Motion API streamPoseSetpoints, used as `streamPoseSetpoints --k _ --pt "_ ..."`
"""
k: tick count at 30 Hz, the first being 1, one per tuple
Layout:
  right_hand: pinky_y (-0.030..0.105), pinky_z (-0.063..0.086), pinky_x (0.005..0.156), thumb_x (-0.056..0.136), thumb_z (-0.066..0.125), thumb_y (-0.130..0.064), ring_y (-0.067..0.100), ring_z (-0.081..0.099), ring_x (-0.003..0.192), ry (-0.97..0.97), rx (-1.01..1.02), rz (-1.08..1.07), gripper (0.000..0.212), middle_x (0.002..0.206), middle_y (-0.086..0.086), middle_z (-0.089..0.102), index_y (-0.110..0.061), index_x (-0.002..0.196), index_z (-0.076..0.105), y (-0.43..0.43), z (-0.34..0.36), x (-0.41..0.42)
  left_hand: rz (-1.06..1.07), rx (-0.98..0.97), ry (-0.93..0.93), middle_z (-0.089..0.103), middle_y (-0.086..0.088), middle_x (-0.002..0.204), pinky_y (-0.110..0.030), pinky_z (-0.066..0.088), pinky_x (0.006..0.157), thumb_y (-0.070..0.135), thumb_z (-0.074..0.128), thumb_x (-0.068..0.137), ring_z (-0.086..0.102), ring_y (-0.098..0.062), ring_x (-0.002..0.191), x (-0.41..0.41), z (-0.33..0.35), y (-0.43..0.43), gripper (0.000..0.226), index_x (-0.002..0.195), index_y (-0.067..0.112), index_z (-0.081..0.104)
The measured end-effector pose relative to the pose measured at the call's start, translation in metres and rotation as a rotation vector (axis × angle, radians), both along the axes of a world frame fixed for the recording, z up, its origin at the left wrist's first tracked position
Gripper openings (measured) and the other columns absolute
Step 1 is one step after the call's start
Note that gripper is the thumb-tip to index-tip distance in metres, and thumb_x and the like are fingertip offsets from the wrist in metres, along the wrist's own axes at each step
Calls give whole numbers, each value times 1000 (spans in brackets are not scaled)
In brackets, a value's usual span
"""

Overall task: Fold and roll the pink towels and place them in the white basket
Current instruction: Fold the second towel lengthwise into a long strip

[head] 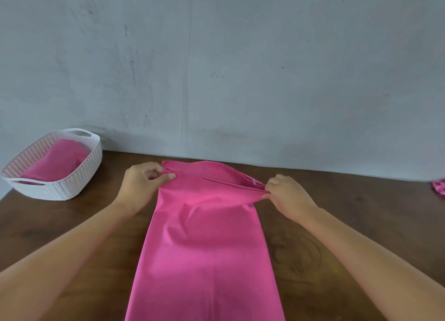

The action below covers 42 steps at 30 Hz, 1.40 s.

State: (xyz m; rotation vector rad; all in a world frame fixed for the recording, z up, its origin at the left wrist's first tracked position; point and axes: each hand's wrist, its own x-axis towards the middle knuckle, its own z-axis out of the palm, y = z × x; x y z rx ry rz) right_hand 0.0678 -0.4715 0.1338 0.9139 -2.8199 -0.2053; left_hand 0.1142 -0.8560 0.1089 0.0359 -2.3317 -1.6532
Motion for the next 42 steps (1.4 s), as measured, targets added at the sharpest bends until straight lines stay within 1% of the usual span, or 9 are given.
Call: streamPoseSetpoints --k 3,6,14,19,24,29,35,39,42 --pt "34 43 59 80 84 -10 24 59 68 56 -60 -6 12 73 1 64 -12 78 72 -1 -1 17 -15 -16 16 73 -2 84 -52 56 84 24 85 80 71 -30 81 19 -5 -6 19 75 12 72" --pt "30 36 60 72 82 8 22 57 67 70 -127 -28 28 73 -2 64 -14 87 74 -1 -1 30 -11 -9 33 73 0 89 -45 56 84 20 84 82 72 -23 83 31 -8 -12 14 78 11 73" --pt "39 49 80 94 68 -19 24 60 93 45 -18 -144 25 100 3 70 -13 118 68 5 19 65 -40 -37 90 73 2 83 -12 44 63 21 72 94 64 -8 71 55 -7 -12 14 80 17 71" --pt "41 51 71 96 65 -26 27 62 85 118 -41 -188 18 91 4 70 -12 101 74 19 29 80 -87 -150 194 69 4 85 -26 51 70 24 70 95 67 -15 76 58 12 -8 11 85 20 67" --pt "36 52 79 99 61 -25 21 61 93 66 -136 -207 19 101 1 68 -12 103 74 21 40 100 -26 -143 247 72 2 84 -32 55 79 23 77 89 68 -15 79 70 37 0 12 85 13 73" --pt "31 54 80 98 62 -33 13 61 92 51 -208 -192 19 100 -5 69 -19 102 75 25 33 142 -82 24 112 73 -6 83 -42 54 77 22 74 93 70 -28 80 113 32 4 17 81 10 71" --pt "32 49 76 98 59 -41 15 62 92 -68 -245 -208 24 96 -7 68 -21 96 73 35 -24 212 -52 89 -50 73 -7 80 -27 52 76 17 71 94 67 -16 77 200 -15 19 20 76 7 71" --pt "35 49 75 98 60 -41 18 63 91 -150 -296 -237 24 94 -7 68 -21 92 71 48 -69 263 -10 81 -159 74 -9 80 -35 53 81 17 74 92 68 -17 78 260 -53 32 21 73 8 71" --pt "36 47 67 95 66 -36 21 63 83 -142 -330 -234 20 88 -5 68 -18 85 69 57 -91 300 21 63 -214 72 -1 73 -30 50 76 16 74 91 65 -13 73 303 -68 44 28 64 18 70"
